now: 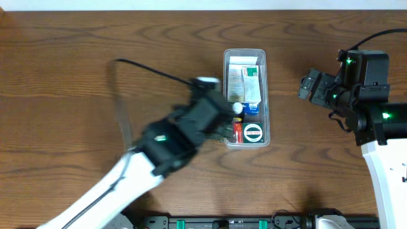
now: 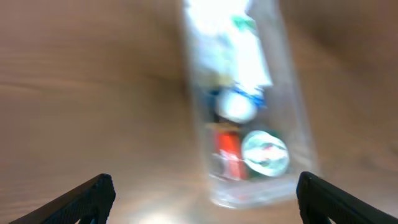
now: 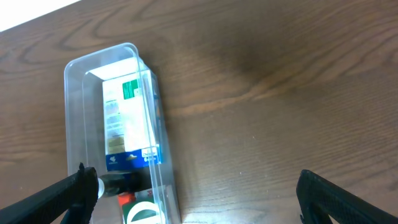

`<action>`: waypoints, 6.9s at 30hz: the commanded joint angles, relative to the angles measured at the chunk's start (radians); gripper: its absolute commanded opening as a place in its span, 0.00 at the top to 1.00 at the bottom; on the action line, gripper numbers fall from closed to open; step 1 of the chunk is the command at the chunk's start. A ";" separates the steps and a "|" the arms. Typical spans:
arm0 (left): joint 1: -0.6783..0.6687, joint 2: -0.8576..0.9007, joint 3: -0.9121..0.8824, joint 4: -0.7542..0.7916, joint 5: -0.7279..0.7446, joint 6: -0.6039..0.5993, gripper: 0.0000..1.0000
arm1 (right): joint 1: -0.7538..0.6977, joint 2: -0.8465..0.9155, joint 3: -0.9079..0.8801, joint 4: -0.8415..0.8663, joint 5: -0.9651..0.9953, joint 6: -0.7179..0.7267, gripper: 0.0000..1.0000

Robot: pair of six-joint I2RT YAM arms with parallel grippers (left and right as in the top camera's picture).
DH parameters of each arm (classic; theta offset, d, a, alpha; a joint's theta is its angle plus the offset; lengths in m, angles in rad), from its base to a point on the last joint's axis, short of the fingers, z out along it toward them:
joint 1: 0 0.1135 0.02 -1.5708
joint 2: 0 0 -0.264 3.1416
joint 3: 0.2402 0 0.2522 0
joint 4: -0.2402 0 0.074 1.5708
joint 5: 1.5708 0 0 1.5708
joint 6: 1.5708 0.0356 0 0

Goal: Pack container

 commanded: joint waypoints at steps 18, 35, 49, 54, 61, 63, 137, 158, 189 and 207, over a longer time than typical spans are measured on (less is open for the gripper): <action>0.606 -0.181 0.008 -0.059 -0.248 0.391 0.02 | -0.006 -0.005 0.014 -0.001 -0.003 0.006 0.01; 0.606 -0.172 0.008 -0.063 -0.248 0.391 0.02 | -0.006 -0.005 0.014 -0.001 -0.003 0.005 0.01; 0.606 -0.172 0.008 -0.063 -0.248 0.391 0.02 | -0.006 -0.007 0.014 -0.101 0.034 -0.087 0.01; 0.606 -0.172 0.008 -0.063 -0.248 0.391 0.02 | -0.006 -0.080 0.012 -0.090 0.035 -0.215 0.01; 0.606 -0.172 0.008 -0.063 -0.248 0.391 0.02 | -0.006 -0.267 0.002 -0.075 0.035 -0.362 0.01; 0.606 -0.172 0.008 -0.063 -0.248 0.391 0.02 | -0.006 -0.322 -0.016 -0.075 0.035 -0.392 0.01; 0.606 -0.200 -0.018 -0.063 -0.248 0.391 0.02 | -0.006 -1.229 -1.105 0.134 0.034 -0.380 0.01; 0.911 -0.949 -0.785 0.303 0.248 0.452 0.02 | -0.006 -1.229 -1.105 0.134 0.034 -0.380 0.01; 0.911 -1.281 -1.133 0.307 0.251 0.526 0.02 | -0.006 -1.229 -1.105 0.134 0.034 -0.380 0.01; 0.911 -1.281 -1.133 0.307 0.251 0.526 0.02 | -0.006 -1.229 -1.105 0.134 0.034 -0.380 0.01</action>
